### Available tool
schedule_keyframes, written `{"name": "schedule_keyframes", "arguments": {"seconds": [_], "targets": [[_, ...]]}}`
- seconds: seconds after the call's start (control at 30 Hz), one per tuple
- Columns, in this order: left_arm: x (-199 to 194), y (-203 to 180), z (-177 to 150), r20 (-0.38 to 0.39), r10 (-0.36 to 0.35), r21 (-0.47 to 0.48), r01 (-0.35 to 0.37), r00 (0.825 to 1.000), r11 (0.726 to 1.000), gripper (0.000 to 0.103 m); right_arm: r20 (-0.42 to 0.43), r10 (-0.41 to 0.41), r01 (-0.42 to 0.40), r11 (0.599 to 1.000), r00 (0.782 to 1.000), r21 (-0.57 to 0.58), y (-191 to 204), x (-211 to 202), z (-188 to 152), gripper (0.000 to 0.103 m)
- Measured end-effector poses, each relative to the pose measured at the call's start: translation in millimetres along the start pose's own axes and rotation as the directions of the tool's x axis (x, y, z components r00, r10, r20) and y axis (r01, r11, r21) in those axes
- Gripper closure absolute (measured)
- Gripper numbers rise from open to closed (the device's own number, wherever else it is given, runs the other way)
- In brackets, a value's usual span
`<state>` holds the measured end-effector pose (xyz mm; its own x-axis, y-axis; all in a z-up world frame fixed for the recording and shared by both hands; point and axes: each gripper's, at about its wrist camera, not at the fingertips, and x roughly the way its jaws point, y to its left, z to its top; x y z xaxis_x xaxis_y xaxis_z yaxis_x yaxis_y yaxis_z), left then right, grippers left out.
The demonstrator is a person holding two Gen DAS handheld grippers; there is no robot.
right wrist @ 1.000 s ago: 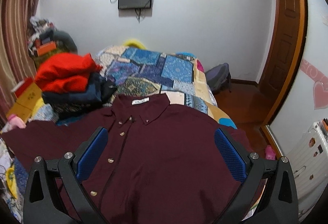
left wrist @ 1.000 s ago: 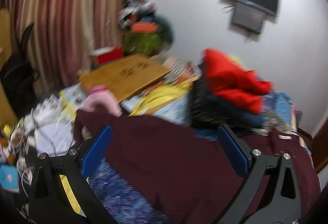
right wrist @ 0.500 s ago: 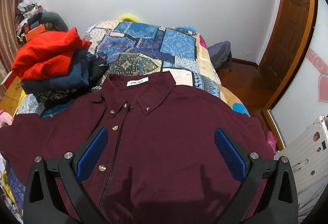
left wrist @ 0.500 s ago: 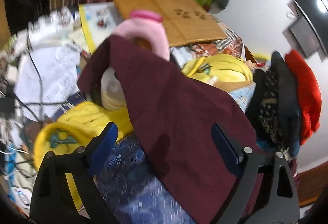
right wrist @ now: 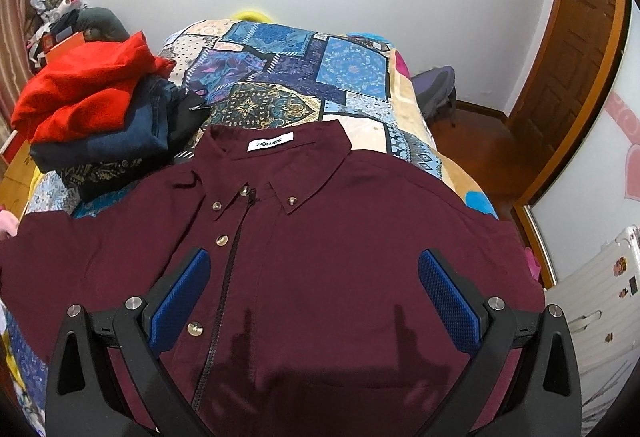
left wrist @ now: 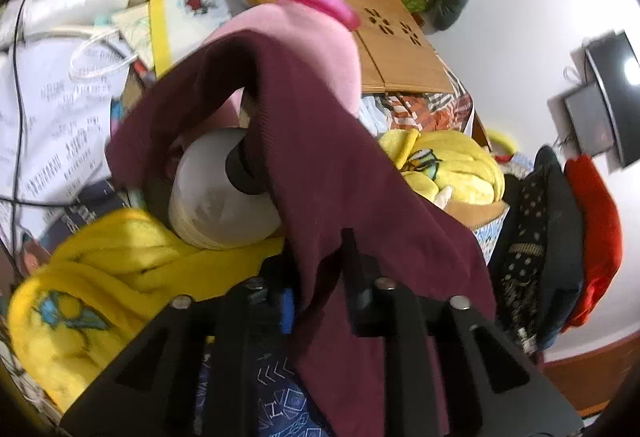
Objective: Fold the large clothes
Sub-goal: 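Grasp the shirt sleeve nearest the left gripper and lift it, then carry the held sleeve with the left gripper across the shirt body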
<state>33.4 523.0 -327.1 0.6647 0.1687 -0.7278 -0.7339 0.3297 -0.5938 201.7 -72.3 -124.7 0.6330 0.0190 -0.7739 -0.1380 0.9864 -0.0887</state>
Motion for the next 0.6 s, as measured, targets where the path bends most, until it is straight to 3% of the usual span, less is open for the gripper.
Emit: {"name": "schedule_keyframes", "arguments": {"seconds": [0.07, 0.27, 0.47, 0.6], "targets": [[-7.1, -13.8, 0.3, 0.022, 0.025, 0.064, -0.027, 0.999, 0.998, 0.097, 0.001, 0.004, -0.004, 1.0, 1.0, -0.002, 0.2, -0.3, -0.2, 0.0], [-51.7, -67.2, 8.2, 0.135, 0.013, 0.192, -0.039, 0.991, 0.981, 0.1, 0.018, 0.025, -0.024, 1.0, 1.0, -0.006, -2.4, -9.0, -2.3, 0.0], [-98.2, -137.3, 6.9, 0.233, -0.061, 0.329, -0.02, 0.971, 0.944, 0.101, 0.051, 0.034, -0.035, 0.999, 0.998, 0.003, -11.0, -21.6, -5.1, 0.0], [-118.7, -175.9, -7.7, 0.247, -0.127, 0.403, 0.018, 0.961, 0.915, 0.101, 0.061, 0.043, -0.043, 0.999, 0.997, 0.014, -18.2, -26.5, -7.8, 0.0]]}}
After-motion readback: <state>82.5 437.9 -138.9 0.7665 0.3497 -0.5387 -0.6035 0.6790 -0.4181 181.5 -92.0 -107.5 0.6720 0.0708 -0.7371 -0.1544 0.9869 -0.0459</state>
